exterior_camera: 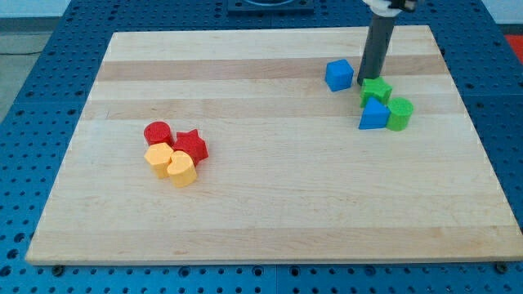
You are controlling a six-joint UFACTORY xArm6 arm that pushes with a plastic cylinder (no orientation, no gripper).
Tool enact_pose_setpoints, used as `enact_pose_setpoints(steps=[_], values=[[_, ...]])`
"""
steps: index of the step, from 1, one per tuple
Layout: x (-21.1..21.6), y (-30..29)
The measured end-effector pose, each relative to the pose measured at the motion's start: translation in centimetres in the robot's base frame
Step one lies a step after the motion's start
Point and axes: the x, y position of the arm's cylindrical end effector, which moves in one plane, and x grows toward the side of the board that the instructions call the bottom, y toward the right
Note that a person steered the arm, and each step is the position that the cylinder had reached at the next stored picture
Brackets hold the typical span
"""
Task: Push the blue cube into the green star
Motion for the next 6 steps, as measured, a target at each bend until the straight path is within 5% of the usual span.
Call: enact_pose_setpoints(steps=[2,3,6], values=[[-9.2,-1.4],[-8.7,-6.9],[-2.1,-6.0]])
